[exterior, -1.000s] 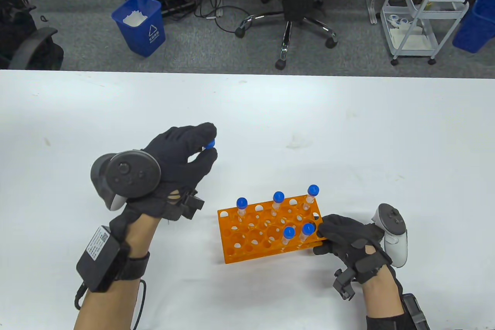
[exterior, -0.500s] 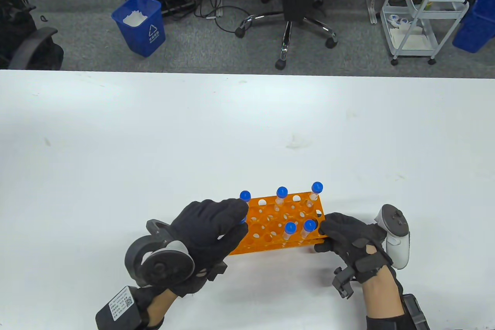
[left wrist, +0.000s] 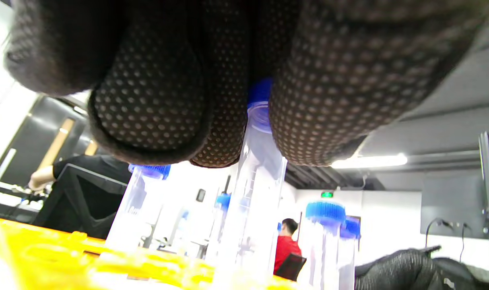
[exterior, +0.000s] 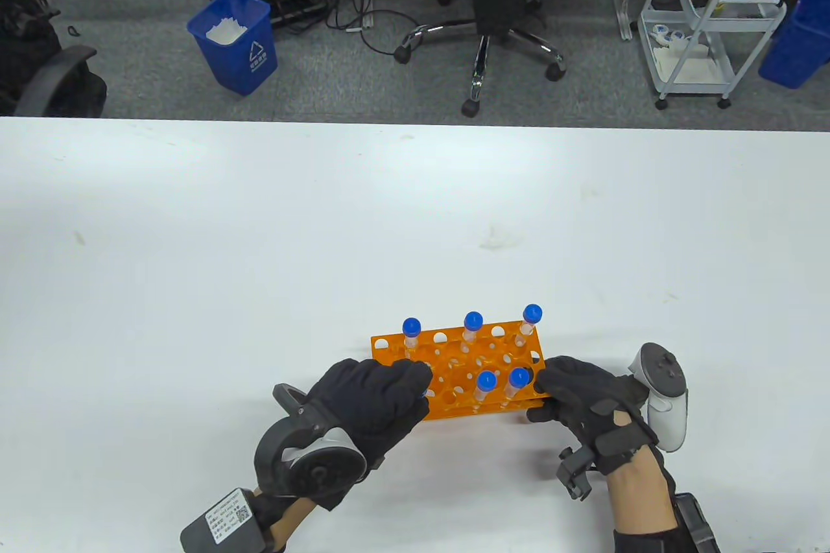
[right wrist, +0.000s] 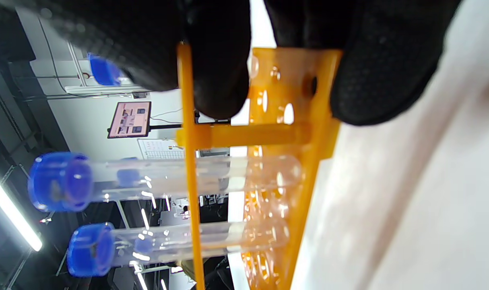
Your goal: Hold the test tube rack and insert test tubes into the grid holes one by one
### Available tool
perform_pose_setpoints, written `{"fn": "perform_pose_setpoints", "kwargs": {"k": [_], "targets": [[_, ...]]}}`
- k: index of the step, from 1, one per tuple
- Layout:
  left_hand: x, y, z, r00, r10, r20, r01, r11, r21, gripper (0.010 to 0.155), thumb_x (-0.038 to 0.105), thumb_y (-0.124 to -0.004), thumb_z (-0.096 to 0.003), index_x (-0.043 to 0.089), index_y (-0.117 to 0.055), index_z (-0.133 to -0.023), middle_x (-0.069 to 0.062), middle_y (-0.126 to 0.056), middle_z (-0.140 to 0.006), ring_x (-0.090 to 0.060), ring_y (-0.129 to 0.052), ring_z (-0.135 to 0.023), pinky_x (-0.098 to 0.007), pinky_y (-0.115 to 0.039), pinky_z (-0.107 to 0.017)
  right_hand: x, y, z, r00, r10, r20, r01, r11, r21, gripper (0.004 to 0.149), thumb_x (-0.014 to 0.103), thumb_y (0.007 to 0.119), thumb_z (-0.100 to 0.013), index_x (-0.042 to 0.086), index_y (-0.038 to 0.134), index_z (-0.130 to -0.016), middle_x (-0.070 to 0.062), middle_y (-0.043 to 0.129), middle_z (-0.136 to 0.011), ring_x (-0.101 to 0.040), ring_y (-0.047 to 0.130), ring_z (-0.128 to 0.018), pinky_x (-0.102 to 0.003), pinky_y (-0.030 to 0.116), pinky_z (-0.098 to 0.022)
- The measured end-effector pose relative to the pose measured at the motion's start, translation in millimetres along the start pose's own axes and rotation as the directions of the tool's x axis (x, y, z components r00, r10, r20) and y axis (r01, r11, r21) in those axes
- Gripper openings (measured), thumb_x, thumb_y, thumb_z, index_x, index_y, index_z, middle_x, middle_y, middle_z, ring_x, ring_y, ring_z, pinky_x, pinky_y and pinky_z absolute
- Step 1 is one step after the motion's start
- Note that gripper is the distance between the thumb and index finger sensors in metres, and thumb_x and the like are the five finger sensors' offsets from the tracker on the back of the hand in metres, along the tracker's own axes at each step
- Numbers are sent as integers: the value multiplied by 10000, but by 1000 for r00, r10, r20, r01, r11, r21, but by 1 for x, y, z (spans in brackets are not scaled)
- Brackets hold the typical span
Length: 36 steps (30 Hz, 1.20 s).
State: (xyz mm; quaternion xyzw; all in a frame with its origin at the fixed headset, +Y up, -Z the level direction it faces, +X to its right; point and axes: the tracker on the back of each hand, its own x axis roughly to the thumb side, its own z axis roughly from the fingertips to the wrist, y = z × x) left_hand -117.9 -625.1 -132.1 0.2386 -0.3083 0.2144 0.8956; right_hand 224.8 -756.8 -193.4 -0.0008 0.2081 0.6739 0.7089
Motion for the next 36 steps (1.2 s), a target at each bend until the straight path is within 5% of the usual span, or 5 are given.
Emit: {"fn": "perform_pose_setpoints", "kwargs": {"k": [12, 17, 22, 30, 36], "targets": [[5, -9, 5, 996, -76, 36, 77, 996, -49, 491, 350, -1072, -254, 235, -958, -717, -86, -1073, -631, -272, -1115, -344, -407, -925, -306, 1, 1, 1, 1000, -11, 10, 11, 1000, -16, 423, 331, 807, -431, 4, 868, -691, -464, 628, -944, -609, 832, -672, -639, 851, -403], [8, -6, 6, 983, -166, 73, 174, 977, -119, 580, 346, -1076, -248, 204, -938, -793, -77, -1029, -726, -284, -1094, -433, -421, -906, -358, 0, 0, 1, 1000, 10, 5, -10, 1000, -26, 421, 329, 807, -430, 3, 868, -690, -465, 626, -945, -612, 831, -672, -640, 849, -406], [0, 4, 6, 991, -123, 49, 130, 968, -214, 712, 487, -1029, -267, 208, -859, -899, -74, -953, -844, -309, -1064, -579, -449, -884, -441, -2, 0, 0, 1000, -4, -6, 4, 999, -35, 423, 332, 801, -433, 5, 862, -695, -465, 622, -946, -610, 830, -677, -640, 848, -410], [-51, 31, 17, 983, -54, -173, 41, 996, -75, 701, 514, -938, -324, 197, -814, -937, -93, -909, -891, -334, -1037, -645, -473, -862, -492, -11, 4, -5, 999, 2, -42, -6, 996, -88, 422, 329, 797, -435, 8, 855, -703, -459, 607, -959, -607, 818, -698, -641, 842, -427], [-92, 13, 28, 944, -116, -308, 68, 985, -162, 652, 515, -886, -354, 178, -842, -911, -100, -920, -877, -347, -1044, -631, -482, -866, -486, -19, 11, -12, 997, 41, -61, -49, 989, -138, 421, 325, 796, -433, 10, 852, -705, -452, 603, -967, -605, 814, -710, -643, 838, -441]]}}
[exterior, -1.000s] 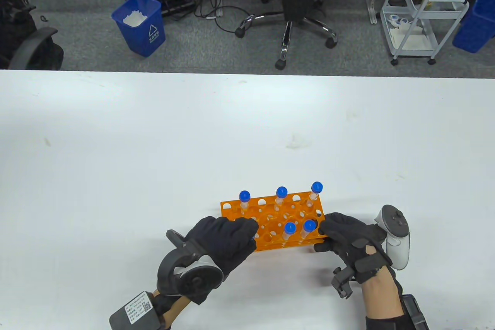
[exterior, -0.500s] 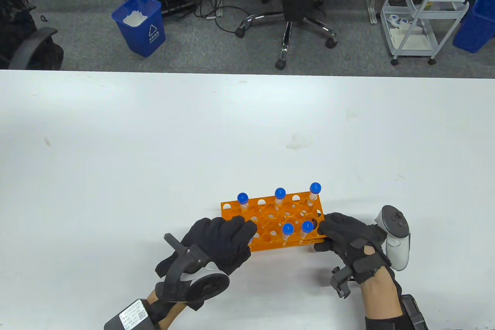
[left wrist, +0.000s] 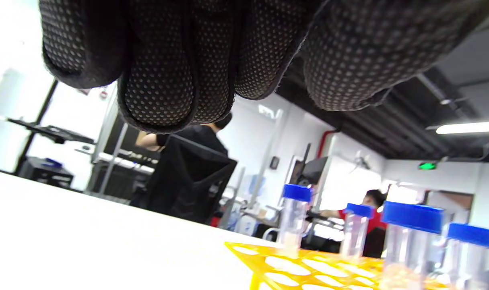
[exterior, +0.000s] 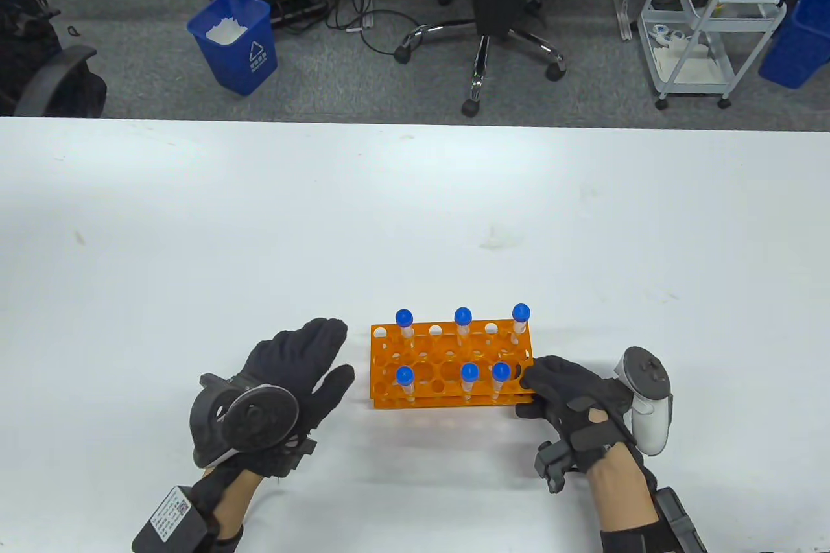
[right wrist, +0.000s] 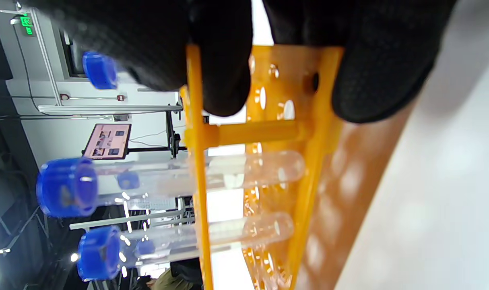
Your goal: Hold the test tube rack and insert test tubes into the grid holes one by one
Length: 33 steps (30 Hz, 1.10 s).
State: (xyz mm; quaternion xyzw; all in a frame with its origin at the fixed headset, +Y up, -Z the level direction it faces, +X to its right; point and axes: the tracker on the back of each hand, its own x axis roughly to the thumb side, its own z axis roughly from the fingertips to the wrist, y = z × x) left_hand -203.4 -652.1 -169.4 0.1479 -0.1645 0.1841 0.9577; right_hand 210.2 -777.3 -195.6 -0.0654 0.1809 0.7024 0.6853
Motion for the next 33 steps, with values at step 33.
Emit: {"fn": "perform_pose_setpoints", "kwargs": {"k": [33], "targets": [[-28, -24, -3, 985, -112, -129, 100, 990, -99, 644, 522, -872, -355, 181, -853, -902, -96, -923, -874, -343, -1049, -629, -478, -871, -484, 17, 3, 4, 850, 513, -123, -527, 831, -176, 500, 328, 774, -435, -42, 847, -764, -399, 672, -933, -562, 835, -653, -590, 824, -397]]}}
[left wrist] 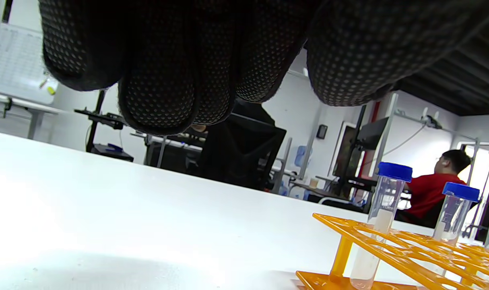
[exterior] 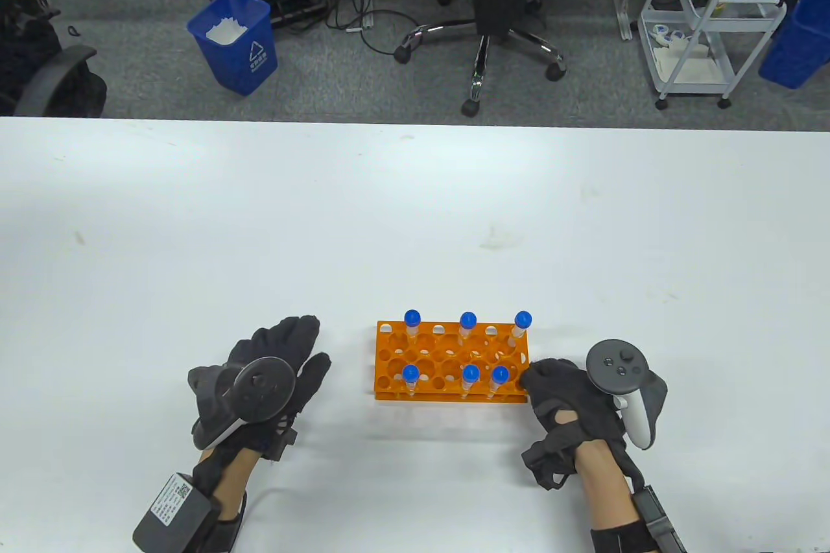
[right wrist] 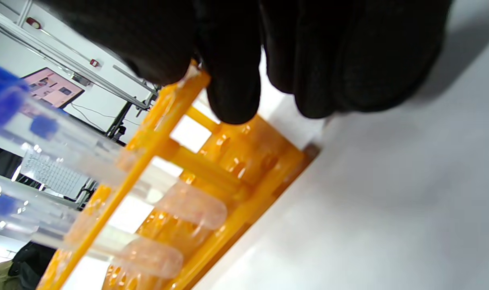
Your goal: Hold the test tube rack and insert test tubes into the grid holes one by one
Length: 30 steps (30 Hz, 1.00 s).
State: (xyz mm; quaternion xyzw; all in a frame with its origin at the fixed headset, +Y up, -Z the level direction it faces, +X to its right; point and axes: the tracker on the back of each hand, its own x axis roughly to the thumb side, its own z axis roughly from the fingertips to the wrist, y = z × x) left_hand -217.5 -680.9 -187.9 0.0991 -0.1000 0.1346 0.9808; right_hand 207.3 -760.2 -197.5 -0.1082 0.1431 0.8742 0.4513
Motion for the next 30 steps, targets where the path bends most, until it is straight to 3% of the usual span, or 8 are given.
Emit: {"fn": "perform_pose_setpoints", "kwargs": {"k": [3, 7, 12, 15, 20, 22, 25, 30], "targets": [[-1, 0, 0, 1000, 2, -7, -2, 1000, -1, 646, 522, -868, -358, 181, -850, -905, -100, -921, -877, -346, -1048, -632, -481, -869, -485, -2, -6, 1, 1000, 10, -10, -10, 1000, -14, 527, 344, 767, -441, -41, 827, -796, -398, 675, -933, -562, 836, -655, -590, 826, -397], [-3, 3, 0, 1000, 0, -14, 1, 1000, 17, 645, 529, -850, -364, 183, -844, -909, -100, -917, -881, -345, -1045, -638, -480, -868, -490, 8, -24, 10, 997, 34, 68, -24, 989, -149, 547, 358, 754, -445, -15, 787, -843, -395, 663, -945, -568, 825, -678, -605, 816, -418], [-4, 6, 2, 999, 27, -19, -26, 998, 65, 664, 537, -840, -368, 199, -802, -938, -109, -867, -925, -360, -1009, -691, -499, -843, -526, 54, -47, 40, 900, 244, 361, -73, 901, -427, 583, 365, 739, -459, 58, 697, -953, -345, 614, -1031, -593, 758, -801, -696, 729, -525], [-2, 9, 5, 1000, 7, -2, -7, 994, 106, 707, 578, -807, -367, 223, -743, -975, -115, -782, -990, -378, -943, -780, -532, -793, -585, 84, -51, 61, 777, 474, 415, -158, 785, -600, 602, 383, 738, -459, 131, 651, -999, -262, 603, -1090, -559, 714, -903, -717, 676, -603], [5, 12, 9, 992, -123, 26, 118, 980, 161, 829, 667, -759, -349, 276, -571, -1055, -127, -529, -1117, -412, -713, -992, -606, -633, -713, 103, -34, 87, 538, 769, 345, -160, 495, -854, 617, 401, 743, -449, 216, 609, -1022, -147, 576, -1147, -472, 629, -1019, -728, 584, -689], [6, 11, 9, 987, -159, 36, 152, 977, 146, 886, 710, -735, -339, 296, -490, -1082, -142, -417, -1145, -427, -593, -1056, -637, -552, -750, 93, -21, 85, 484, 821, 305, -192, 439, -878, 644, 434, 751, -438, 240, 593, -1031, -119, 553, -1166, -464, 570, -1054, -761, 525, -699], [7, 3, 6, 973, -231, 33, 228, 972, 63, 947, 752, -707, -324, 311, -389, -1100, -122, -261, -1160, -443, -431, -1107, -674, -449, -773, 78, -8, 72, 382, 882, 277, -403, 428, -809, 735, 525, 738, -426, 284, 492, -1075, -102, 409, -1222, -502, 408, -1099, -841, 380, -680], [3, -13, 2, 959, -281, 21, 282, 958, -44, 960, 757, -700, -322, 312, -354, -1099, -102, -213, -1155, -444, -378, -1116, -685, -413, -776, 64, -14, 55, 473, 834, 283, -432, 500, -750, 760, 541, 734, -422, 275, 469, -1083, -118, 385, -1225, -517, 387, -1097, -856, 359, -669]]}}
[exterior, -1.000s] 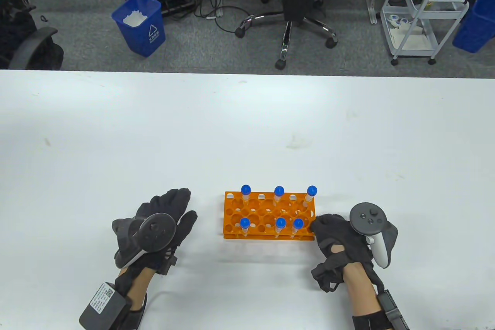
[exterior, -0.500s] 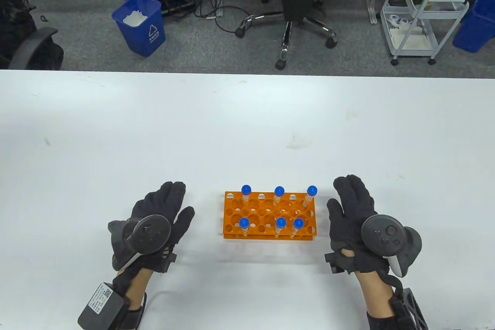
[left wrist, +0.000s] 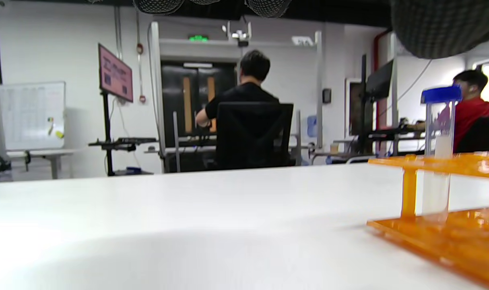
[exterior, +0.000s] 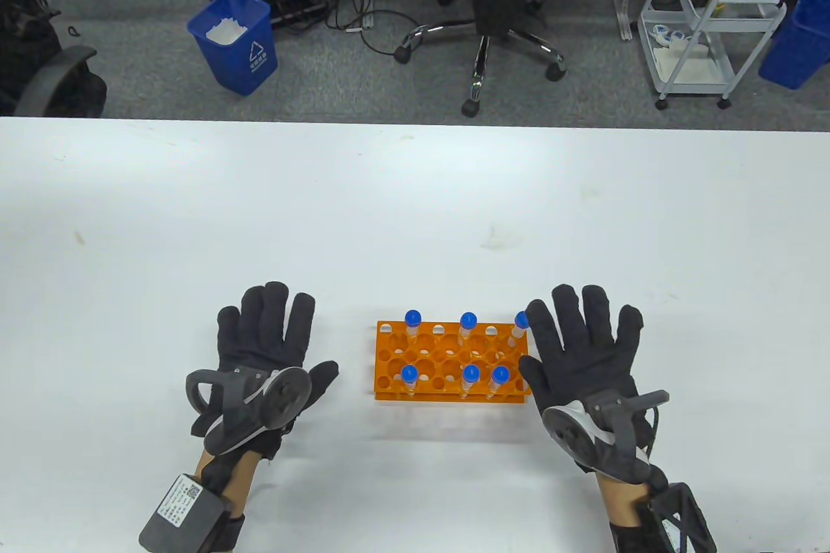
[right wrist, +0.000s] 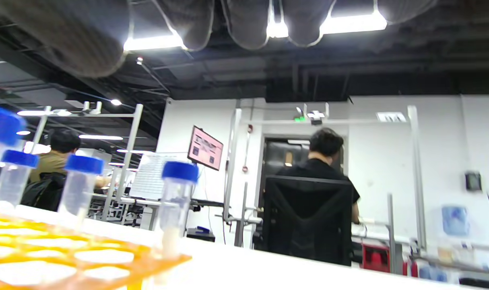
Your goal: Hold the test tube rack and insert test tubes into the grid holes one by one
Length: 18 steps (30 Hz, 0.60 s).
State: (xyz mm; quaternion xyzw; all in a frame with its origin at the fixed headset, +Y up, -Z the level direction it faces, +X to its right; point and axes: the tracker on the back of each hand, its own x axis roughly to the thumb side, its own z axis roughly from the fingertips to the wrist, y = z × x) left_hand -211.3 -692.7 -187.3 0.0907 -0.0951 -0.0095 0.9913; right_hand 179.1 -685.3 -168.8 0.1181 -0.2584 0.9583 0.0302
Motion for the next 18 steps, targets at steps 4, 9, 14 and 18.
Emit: {"fn": "perform_pose_setpoints", "kwargs": {"k": [4, 9, 14, 18], "targets": [[-1, -5, -2, 1000, 15, -11, -16, 999, -34, 953, 742, -709, -325, 299, -368, -1096, -104, -228, -1152, -451, -393, -1109, -687, -420, -769, -8, 12, -2, 999, -9, -35, 12, 996, 86, 740, 507, 739, -429, 241, 495, -1075, -155, 422, -1207, -529, 439, -1076, -851, 388, -660], [-1, -5, -2, 1000, 7, -18, -8, 1000, -29, 943, 732, -714, -327, 295, -381, -1094, -105, -245, -1151, -449, -408, -1106, -685, -428, -768, -10, 13, -4, 998, -35, -47, 40, 993, 111, 713, 485, 740, -433, 225, 532, -1063, -181, 461, -1190, -529, 488, -1061, -845, 415, -656], [-3, -9, -3, 999, 10, -31, -12, 998, -54, 940, 727, -717, -329, 291, -385, -1093, -110, -251, -1150, -452, -415, -1103, -684, -435, -765, -12, 14, -5, 996, -60, -61, 67, 989, 130, 696, 472, 738, -437, 211, 554, -1055, -198, 489, -1177, -531, 526, -1046, -838, 438, -653], [-3, -10, -4, 999, 12, -35, -15, 998, -67, 934, 720, -720, -331, 287, -392, -1091, -114, -259, -1148, -453, -425, -1099, -682, -442, -764, -13, 15, -6, 995, -70, -66, 80, 986, 148, 689, 467, 738, -438, 202, 567, -1050, -209, 501, -1169, -533, 539, -1038, -838, 446, -649]]}}
